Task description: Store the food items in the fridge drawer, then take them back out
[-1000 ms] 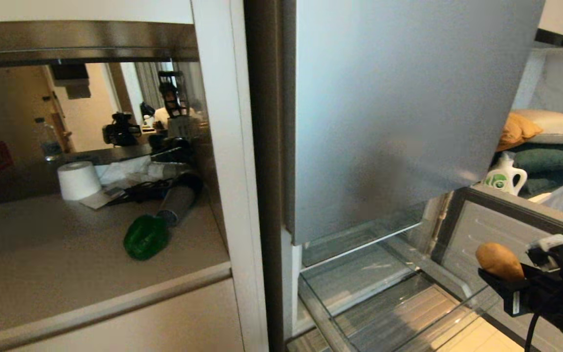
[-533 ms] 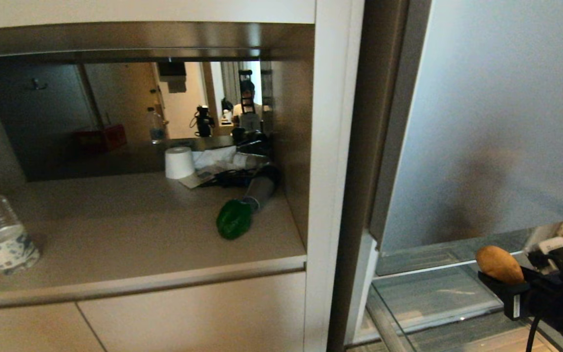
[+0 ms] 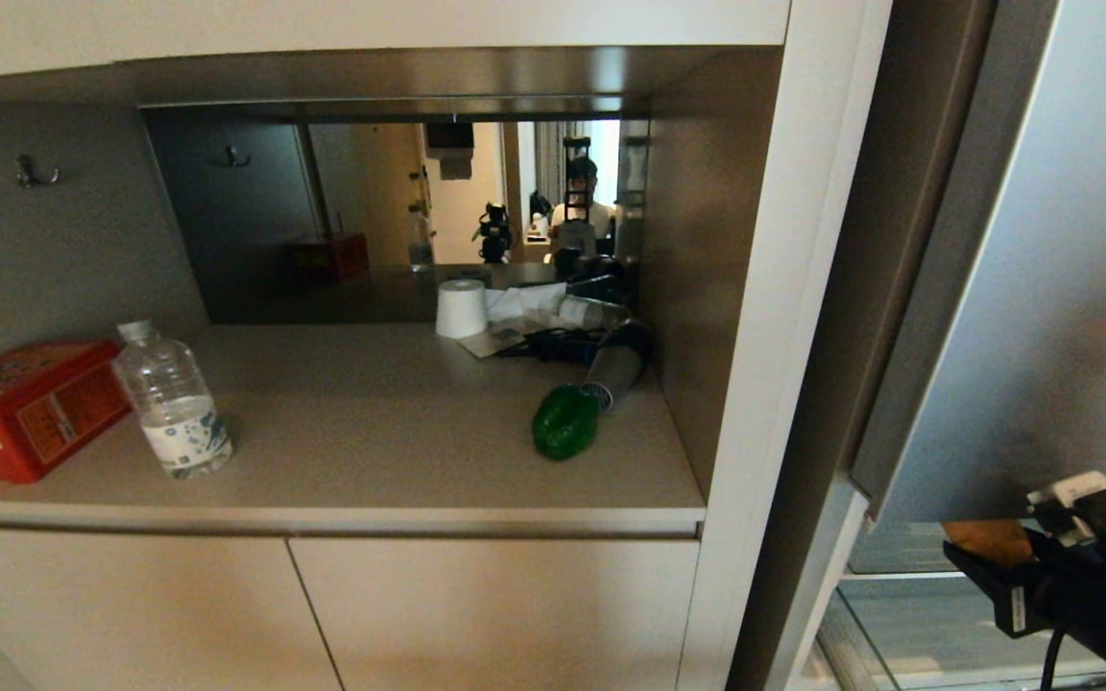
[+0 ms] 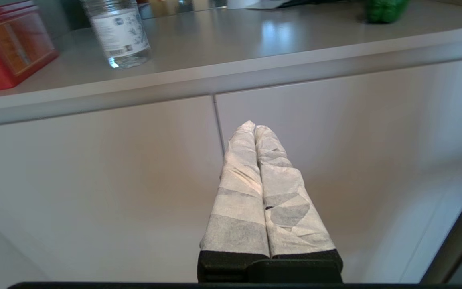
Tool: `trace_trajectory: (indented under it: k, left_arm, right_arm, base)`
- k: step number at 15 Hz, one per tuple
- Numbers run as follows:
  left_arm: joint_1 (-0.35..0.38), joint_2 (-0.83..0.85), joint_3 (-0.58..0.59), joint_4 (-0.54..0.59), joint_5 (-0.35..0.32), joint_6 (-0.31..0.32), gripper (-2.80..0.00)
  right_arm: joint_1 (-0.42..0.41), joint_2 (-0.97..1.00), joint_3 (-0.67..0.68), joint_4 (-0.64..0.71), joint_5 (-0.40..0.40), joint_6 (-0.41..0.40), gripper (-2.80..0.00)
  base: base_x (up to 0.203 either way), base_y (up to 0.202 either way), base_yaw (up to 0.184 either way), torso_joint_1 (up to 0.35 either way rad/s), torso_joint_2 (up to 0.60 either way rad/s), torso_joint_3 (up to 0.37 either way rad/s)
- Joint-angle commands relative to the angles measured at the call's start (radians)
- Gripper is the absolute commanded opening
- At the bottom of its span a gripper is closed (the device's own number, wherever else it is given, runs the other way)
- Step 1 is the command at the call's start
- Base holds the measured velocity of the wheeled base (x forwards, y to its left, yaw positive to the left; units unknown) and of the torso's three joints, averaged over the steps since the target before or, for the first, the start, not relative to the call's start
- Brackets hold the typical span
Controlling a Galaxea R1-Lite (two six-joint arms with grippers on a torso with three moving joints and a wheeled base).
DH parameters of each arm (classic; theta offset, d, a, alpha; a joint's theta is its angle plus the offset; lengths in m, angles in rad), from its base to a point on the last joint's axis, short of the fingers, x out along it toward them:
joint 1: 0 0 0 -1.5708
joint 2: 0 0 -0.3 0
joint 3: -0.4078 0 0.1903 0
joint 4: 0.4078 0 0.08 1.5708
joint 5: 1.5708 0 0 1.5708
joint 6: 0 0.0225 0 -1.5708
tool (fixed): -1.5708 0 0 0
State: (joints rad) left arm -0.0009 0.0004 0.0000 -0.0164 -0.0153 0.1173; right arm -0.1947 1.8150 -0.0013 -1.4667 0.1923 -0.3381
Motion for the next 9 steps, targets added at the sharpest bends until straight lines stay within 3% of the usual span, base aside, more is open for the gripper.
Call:
trace_trajectory:
  k: [1,5,9]
  left_arm:
    - [-0.001,0.0,0.011,0.0,0.0,0.001,-2.8]
    - [-0.001,0.0,0.011,0.0,0.0,0.002,-2.8]
    - [-0.001,0.0,0.011,0.0,0.0,0.001,-2.8]
  right_arm:
    - [0.0,-0.022,0.0,0.008,0.001,-0.005,-2.8]
    - [0.001,-0.148,0.0,0.091,0.01,-0.008,-2.8]
    - [0.001,-0.397,0.0,0.344,0.038,-0.018,-2.8]
  base:
    - [0.0,0.0,0.0,0.0,0.0,0.0]
    - [0.0,0.0,0.0,0.0,0.0,0.0]
    - [0.0,0.0,0.0,0.0,0.0,0.0]
